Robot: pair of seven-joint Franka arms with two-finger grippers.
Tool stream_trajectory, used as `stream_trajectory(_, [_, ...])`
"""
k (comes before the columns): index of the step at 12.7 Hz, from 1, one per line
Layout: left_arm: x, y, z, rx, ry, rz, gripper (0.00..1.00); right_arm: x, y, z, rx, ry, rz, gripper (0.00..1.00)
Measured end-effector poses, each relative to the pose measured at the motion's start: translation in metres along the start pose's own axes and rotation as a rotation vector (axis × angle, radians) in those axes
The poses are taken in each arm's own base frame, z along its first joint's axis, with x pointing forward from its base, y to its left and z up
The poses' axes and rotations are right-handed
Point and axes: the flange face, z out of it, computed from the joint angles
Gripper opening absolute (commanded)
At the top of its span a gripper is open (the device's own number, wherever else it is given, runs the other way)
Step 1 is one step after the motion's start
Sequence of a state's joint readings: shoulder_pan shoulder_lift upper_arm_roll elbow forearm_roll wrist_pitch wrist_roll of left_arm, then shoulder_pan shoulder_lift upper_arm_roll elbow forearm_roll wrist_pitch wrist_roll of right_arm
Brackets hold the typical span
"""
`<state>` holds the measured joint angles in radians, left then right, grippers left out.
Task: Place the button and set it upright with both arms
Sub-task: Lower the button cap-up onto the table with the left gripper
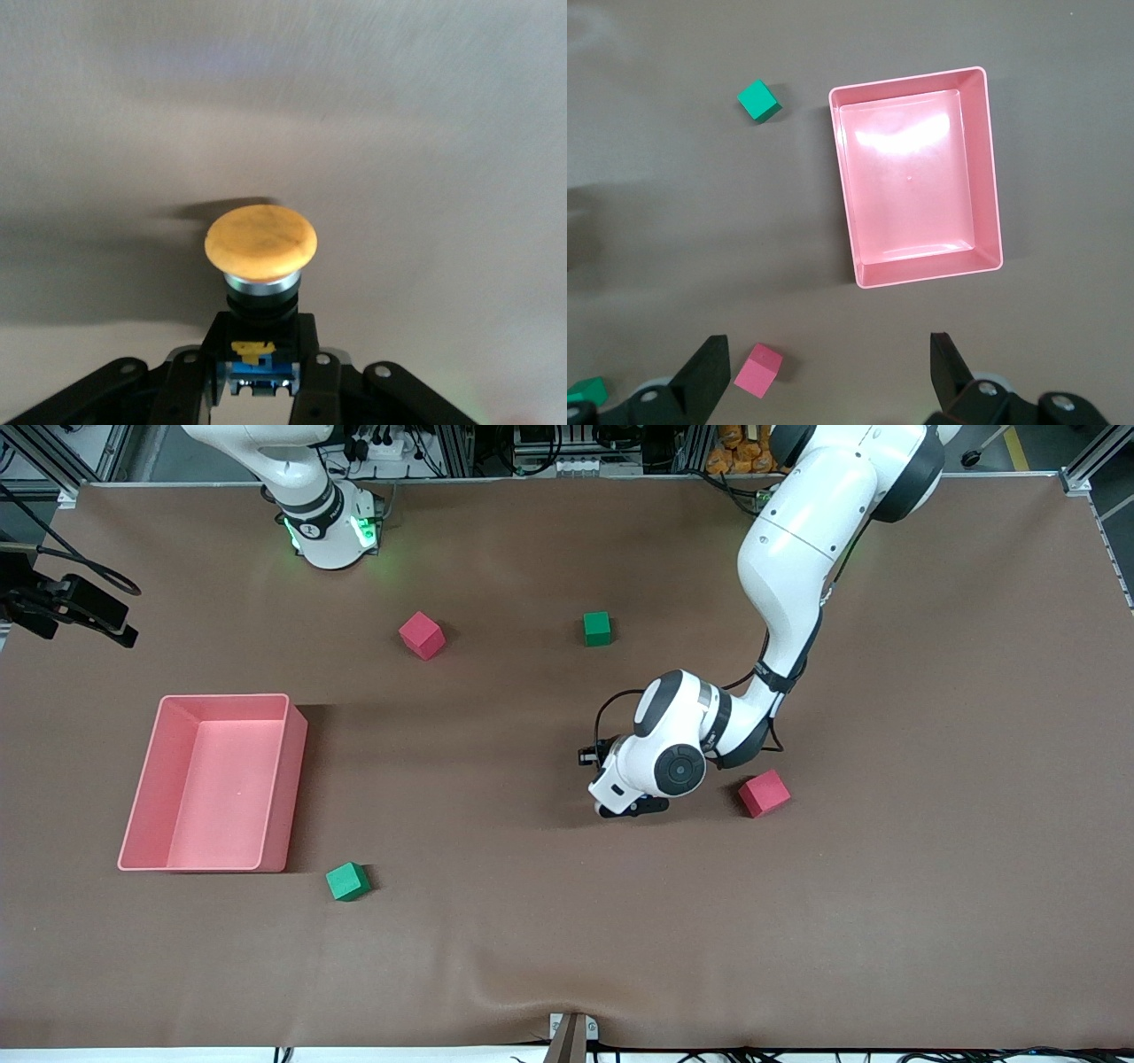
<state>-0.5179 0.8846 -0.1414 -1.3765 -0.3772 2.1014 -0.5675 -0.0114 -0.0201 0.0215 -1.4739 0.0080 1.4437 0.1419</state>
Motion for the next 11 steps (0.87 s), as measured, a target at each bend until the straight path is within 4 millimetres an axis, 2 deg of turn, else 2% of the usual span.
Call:
stream_trajectory(2, [-0.009, 0.028, -0.01, -0.038, 0.103, -0.049, 0.0, 0.0, 0.0, 0.001, 0.0, -0.002, 0.0, 1.0])
stream_trajectory(4, [-0.039, 0.069, -0.016, -0.038, 0.242, -0.092, 0.0, 0.0, 0.0, 0.001, 0.0, -0.003, 0.0, 1.0])
stream_trajectory(6, [-0.069, 0.098, -0.014, -0.002, 0.36, -0.087, 0.0, 0.0, 0.0, 0.002, -0.001, -0.006, 0.0, 1.0])
stream_trajectory(11, [-0.126, 0.136, 0.011, 0.119, 0.713, -0.074, 0.0, -0.003, -0.002, 0.004, -0.004, -0.031, -0.005, 1.0])
